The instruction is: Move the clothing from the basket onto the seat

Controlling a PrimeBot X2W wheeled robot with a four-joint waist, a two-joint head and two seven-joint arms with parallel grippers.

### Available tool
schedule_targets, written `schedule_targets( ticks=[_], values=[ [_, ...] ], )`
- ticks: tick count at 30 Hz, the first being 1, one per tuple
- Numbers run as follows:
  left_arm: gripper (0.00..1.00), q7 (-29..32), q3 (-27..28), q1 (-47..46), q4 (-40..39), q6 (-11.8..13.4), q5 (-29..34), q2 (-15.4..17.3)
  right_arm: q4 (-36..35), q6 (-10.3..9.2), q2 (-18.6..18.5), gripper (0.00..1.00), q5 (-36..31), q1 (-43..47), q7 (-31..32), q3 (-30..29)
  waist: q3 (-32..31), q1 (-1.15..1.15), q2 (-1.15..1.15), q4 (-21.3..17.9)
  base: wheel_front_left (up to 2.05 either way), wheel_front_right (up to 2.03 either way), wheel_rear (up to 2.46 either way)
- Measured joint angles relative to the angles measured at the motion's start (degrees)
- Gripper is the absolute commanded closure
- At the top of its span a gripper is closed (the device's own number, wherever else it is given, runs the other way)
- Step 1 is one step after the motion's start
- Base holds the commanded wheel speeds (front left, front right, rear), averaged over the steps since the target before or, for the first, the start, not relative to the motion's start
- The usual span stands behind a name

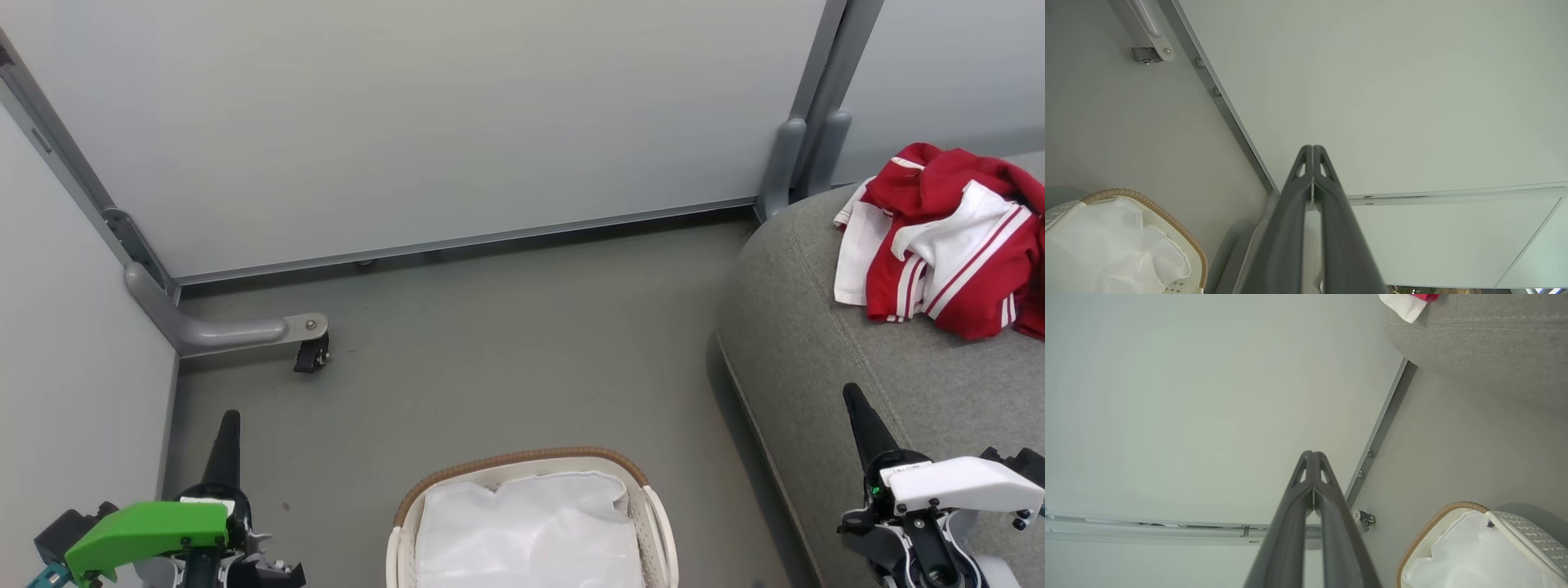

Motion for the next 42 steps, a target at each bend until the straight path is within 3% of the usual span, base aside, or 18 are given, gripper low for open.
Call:
schedule_targets(
  ticks=[30,42],
  values=[
    [1.0,3.31,1.55,-1.69,-1.63,-0.66,-10.29,0.02,-1.72,0.0,-0.11,1.0,12.55,-0.55,3.24,-1.1,0.33,0.0,0.0,-0.45,0.0,0.0,0.0],
    [1.0,3.37,1.63,-1.89,-1.77,-0.67,-10.7,0.02,-1.81,-0.01,-0.12,1.0,13.0,-0.59,3.44,-1.15,0.34,0.0,0.0,-0.46,0.0,0.0,0.0]
  ],
)
